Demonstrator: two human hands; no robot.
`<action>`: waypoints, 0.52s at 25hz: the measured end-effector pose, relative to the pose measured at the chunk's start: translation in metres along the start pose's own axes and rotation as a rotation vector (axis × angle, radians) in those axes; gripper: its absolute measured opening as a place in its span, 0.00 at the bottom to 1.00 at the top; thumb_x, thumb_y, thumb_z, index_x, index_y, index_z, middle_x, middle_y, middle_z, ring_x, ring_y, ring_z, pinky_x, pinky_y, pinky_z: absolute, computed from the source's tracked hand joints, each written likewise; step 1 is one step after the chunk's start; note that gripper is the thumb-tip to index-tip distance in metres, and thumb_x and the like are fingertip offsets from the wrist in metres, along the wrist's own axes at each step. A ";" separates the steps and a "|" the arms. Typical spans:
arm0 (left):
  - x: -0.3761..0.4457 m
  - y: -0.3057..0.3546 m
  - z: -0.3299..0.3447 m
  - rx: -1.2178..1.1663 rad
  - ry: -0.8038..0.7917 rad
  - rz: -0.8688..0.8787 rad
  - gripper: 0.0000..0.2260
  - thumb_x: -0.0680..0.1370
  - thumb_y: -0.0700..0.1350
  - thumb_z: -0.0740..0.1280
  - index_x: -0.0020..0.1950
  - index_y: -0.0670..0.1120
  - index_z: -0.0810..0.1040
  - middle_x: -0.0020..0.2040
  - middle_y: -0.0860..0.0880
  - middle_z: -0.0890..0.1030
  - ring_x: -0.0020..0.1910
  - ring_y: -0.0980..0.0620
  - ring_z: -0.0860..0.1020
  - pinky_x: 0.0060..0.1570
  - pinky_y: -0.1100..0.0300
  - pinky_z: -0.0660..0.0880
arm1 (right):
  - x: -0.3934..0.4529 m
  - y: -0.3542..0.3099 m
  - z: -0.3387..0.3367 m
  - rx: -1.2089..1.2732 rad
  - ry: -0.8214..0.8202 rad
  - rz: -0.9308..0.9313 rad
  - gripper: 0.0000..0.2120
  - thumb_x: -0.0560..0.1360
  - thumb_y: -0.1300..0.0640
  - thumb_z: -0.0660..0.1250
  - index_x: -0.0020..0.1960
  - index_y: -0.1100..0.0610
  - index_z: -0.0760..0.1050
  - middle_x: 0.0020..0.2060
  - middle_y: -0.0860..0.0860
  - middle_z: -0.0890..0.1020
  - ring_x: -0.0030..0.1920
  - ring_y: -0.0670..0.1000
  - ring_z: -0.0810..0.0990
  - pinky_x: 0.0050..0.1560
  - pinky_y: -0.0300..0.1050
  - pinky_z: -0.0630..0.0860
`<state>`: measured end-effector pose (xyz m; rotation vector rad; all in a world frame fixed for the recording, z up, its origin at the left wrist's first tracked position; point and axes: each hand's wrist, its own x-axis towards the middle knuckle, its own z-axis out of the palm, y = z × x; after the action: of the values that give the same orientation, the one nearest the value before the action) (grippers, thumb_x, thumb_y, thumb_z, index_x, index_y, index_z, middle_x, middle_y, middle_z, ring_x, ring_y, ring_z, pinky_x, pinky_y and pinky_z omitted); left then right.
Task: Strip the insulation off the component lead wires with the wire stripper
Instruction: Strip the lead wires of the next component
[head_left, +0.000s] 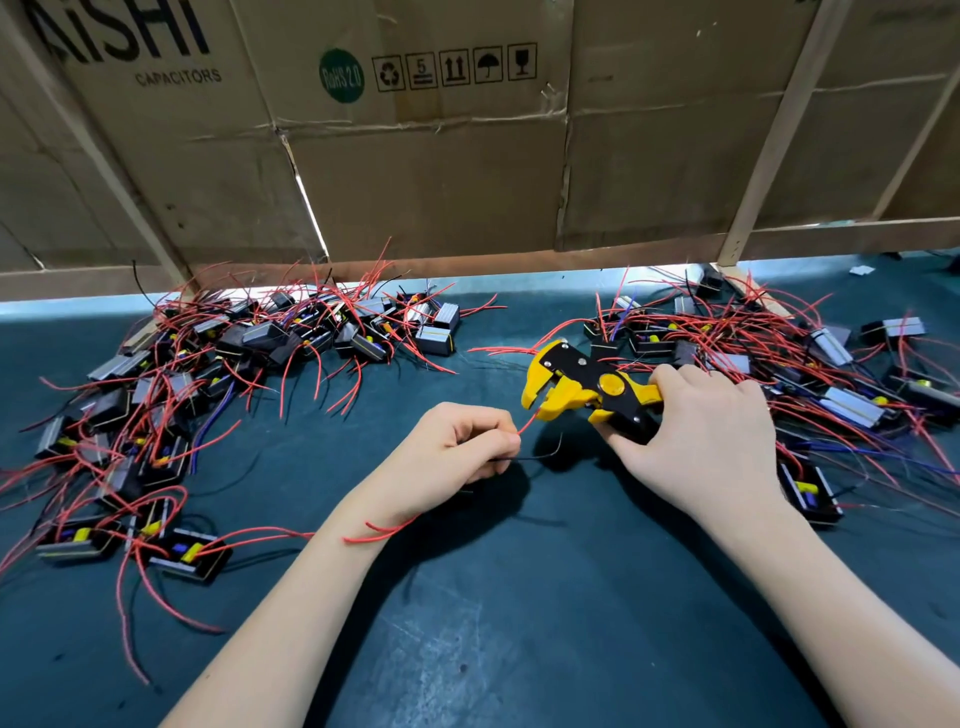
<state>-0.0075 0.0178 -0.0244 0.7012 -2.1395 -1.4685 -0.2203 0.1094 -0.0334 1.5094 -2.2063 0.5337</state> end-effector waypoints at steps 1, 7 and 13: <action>0.000 0.000 0.000 -0.002 0.000 -0.001 0.11 0.75 0.43 0.62 0.32 0.47 0.73 0.30 0.51 0.72 0.27 0.55 0.62 0.29 0.61 0.58 | 0.001 0.001 -0.002 -0.019 -0.013 0.002 0.26 0.67 0.34 0.69 0.41 0.58 0.74 0.37 0.55 0.79 0.42 0.60 0.79 0.45 0.52 0.65; 0.000 -0.003 -0.002 0.004 -0.031 0.001 0.11 0.75 0.43 0.62 0.32 0.47 0.73 0.29 0.52 0.71 0.26 0.55 0.62 0.29 0.61 0.58 | 0.002 0.003 -0.010 -0.062 -0.125 0.011 0.27 0.67 0.29 0.64 0.34 0.54 0.68 0.32 0.51 0.77 0.39 0.58 0.79 0.41 0.48 0.65; 0.000 -0.007 -0.004 -0.018 -0.056 -0.009 0.11 0.76 0.43 0.63 0.34 0.44 0.73 0.28 0.54 0.71 0.27 0.57 0.63 0.29 0.68 0.60 | 0.004 0.002 -0.006 -0.171 -0.189 0.088 0.28 0.68 0.26 0.61 0.38 0.52 0.77 0.35 0.51 0.80 0.42 0.57 0.81 0.36 0.44 0.64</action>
<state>-0.0042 0.0127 -0.0293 0.6718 -2.1643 -1.5269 -0.2232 0.1102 -0.0258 1.4296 -2.4023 0.2278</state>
